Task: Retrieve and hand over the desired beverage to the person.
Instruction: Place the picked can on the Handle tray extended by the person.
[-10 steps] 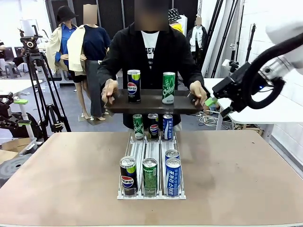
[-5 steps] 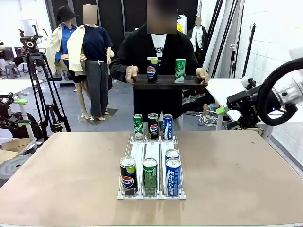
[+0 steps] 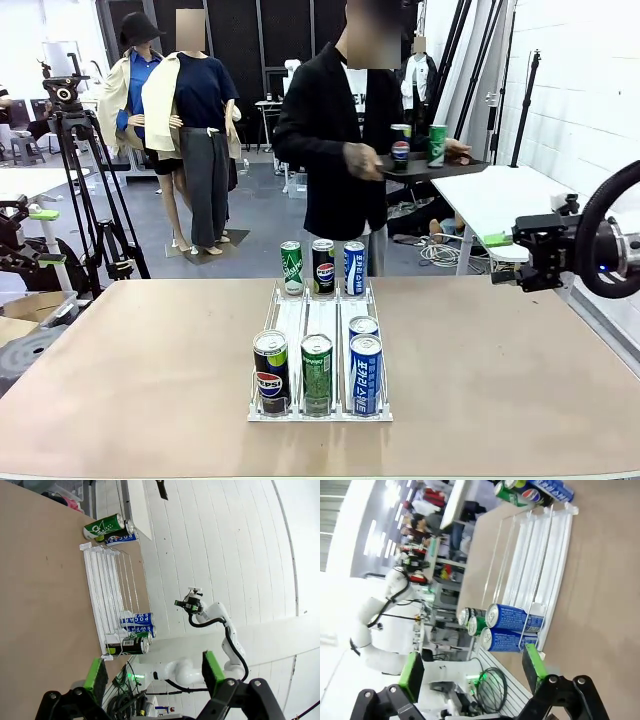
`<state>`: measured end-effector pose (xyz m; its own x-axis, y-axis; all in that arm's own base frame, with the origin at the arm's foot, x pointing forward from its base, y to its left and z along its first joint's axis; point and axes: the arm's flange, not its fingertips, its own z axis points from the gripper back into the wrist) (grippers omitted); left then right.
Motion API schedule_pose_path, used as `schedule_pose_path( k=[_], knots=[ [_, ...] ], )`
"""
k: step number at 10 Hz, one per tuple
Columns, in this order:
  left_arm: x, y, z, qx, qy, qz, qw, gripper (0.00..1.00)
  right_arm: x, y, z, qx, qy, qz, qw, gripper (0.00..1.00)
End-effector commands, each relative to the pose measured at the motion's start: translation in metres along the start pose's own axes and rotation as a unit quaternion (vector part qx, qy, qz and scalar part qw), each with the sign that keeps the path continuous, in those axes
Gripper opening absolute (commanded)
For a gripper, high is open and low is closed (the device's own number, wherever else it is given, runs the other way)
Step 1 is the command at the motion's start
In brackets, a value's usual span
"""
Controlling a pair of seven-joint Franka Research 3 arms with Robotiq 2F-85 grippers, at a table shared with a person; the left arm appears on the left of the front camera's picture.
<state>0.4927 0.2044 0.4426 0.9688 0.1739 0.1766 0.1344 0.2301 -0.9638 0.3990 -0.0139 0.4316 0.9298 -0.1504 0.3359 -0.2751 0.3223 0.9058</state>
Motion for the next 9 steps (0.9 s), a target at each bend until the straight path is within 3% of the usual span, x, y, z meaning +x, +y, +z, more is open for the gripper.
schedule_pose_path(
  k=[1, 6, 9],
  knots=[
    [-0.002, -0.002, 0.0, -0.001, 0.0, -0.003, 1.0, 1.0, -0.002, -0.016, 0.013, 0.045, -0.016, -0.005, 0.999, 1.0],
    [-0.002, -0.002, 0.0, -0.001, 0.0, -0.003, 1.0, 1.0, -0.012, -0.031, 0.057, 0.073, -0.05, -0.031, 0.996, 1.0],
    [-0.002, -0.002, 0.0, -0.001, 0.0, -0.003, 1.0, 1.0, -0.008, -0.036, 0.065, 0.09, -0.043, -0.033, 0.994, 1.0]
  ],
)
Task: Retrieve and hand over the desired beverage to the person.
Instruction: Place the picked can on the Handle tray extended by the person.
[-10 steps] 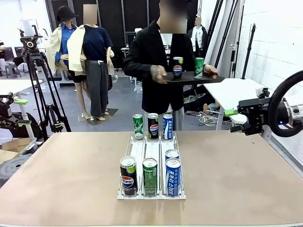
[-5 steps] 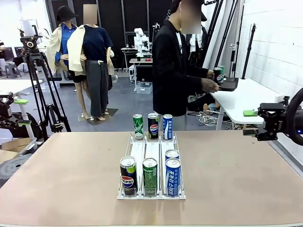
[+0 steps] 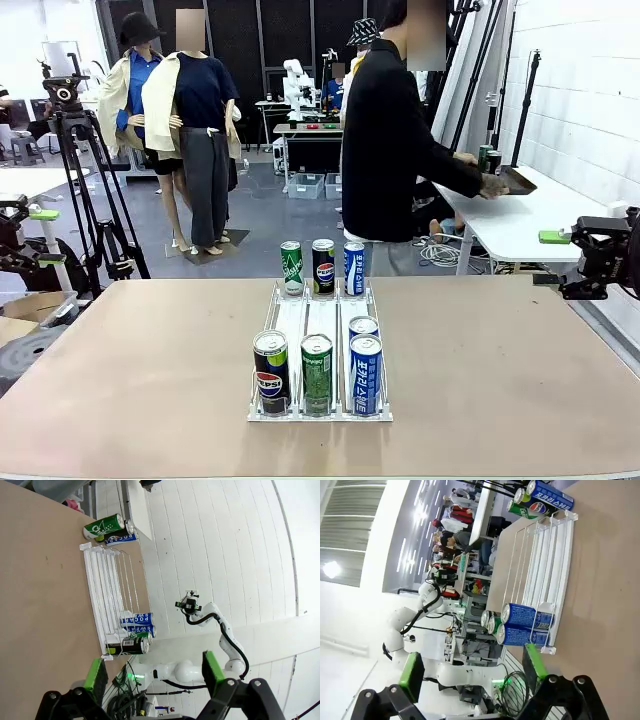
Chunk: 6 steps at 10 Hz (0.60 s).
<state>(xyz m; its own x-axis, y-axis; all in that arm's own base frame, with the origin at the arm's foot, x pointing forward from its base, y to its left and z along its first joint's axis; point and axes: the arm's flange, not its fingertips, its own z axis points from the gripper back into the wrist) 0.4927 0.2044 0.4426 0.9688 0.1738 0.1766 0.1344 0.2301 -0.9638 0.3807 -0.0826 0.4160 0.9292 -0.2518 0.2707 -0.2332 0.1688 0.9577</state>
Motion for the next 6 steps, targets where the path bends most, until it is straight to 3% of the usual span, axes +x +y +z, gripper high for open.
schedule_pose_path(
  k=[1, 2, 6],
  knots=[
    [-0.0016, -0.0019, 0.0, -0.001, 0.0, -0.003, 1.0, 1.0, 0.0074, -0.0037, -0.0017, 0.031, 0.017, 0.022, 0.999, 1.0],
    [-0.0016, -0.0019, 0.0, -0.001, 0.0, -0.003, 1.0, 1.0, 0.0, 0.0, 0.0, 0.0, 0.0, 0.0, 1.0, 1.0],
    [-0.0016, -0.0019, 0.0, -0.001, 0.0, -0.003, 1.0, 1.0, 0.0, 0.0, 0.0, 0.0, 0.0, 0.0, 1.0, 1.0]
  ],
)
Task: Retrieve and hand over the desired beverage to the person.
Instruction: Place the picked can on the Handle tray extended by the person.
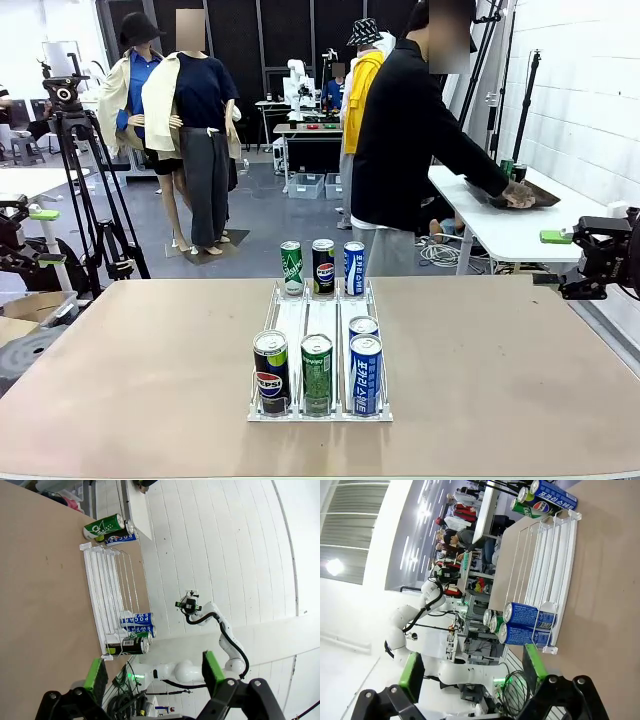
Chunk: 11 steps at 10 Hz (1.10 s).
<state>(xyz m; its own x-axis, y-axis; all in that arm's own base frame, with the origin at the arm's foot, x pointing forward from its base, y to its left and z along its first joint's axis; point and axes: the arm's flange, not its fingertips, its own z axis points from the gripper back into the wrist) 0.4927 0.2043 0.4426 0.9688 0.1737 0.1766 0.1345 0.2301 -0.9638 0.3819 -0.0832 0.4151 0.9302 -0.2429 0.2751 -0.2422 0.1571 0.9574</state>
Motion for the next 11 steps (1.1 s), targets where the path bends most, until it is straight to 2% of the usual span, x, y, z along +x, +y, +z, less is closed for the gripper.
schedule_pose_path(
  k=[1, 11],
  knots=[
    [-0.0016, -0.0019, 0.0001, -0.001, 0.0, -0.003, 1.0, 1.0, -0.001, 0.0012, -0.0002, -0.007, -0.004, -0.003, 1.0, 1.0],
    [-0.0016, -0.0019, 0.0001, -0.001, 0.0, -0.003, 1.0, 1.0, -0.001, 0.0012, -0.0002, -0.007, -0.004, -0.003, 1.0, 1.0]
  ],
)
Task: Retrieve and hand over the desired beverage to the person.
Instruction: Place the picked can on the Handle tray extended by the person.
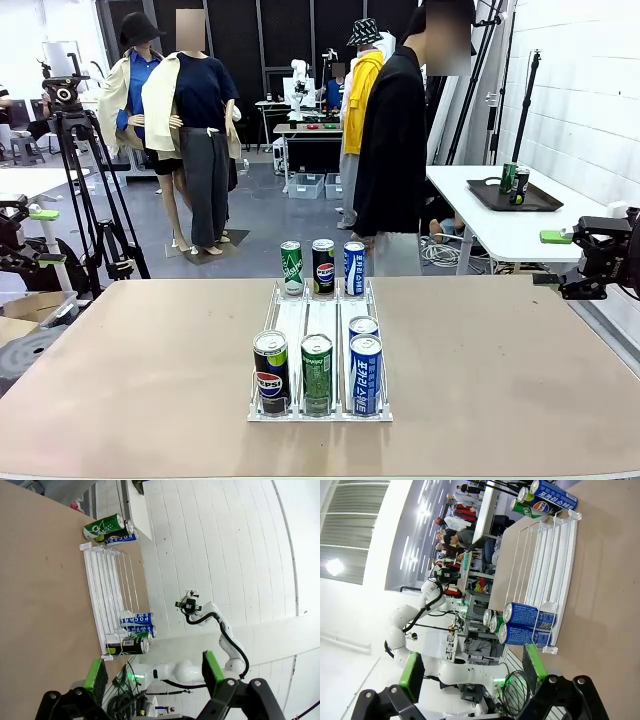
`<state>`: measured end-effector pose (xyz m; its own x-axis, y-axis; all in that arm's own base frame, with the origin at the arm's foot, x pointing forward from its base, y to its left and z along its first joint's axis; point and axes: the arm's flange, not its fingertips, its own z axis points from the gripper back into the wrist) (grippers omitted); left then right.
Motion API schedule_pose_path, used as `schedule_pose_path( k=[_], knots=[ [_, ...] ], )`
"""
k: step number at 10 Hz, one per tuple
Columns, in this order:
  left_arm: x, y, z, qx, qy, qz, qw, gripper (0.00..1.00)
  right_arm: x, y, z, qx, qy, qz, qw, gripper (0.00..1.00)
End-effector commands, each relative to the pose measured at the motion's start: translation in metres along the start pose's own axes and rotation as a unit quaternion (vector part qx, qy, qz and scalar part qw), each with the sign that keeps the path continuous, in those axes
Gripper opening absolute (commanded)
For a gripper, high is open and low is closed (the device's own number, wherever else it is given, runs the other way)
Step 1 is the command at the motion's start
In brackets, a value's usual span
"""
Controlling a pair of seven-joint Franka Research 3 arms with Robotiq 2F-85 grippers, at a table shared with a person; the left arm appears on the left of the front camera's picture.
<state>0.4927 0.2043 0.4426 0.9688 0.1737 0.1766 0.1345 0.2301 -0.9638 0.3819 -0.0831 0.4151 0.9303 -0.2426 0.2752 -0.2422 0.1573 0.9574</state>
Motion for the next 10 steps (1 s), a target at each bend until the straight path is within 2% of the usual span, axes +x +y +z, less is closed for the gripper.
schedule_pose_path(
  k=[1, 10],
  knots=[
    [-0.0016, -0.0019, 0.0001, -0.001, 0.0, -0.003, 1.0, 1.0, -0.001, 0.0012, -0.0001, -0.007, -0.004, -0.003, 1.0, 1.0],
    [-0.0016, -0.0019, 0.0001, -0.001, 0.0, -0.003, 1.0, 1.0, -0.001, 0.0012, -0.0001, -0.007, -0.004, -0.003, 1.0, 1.0]
  ],
)
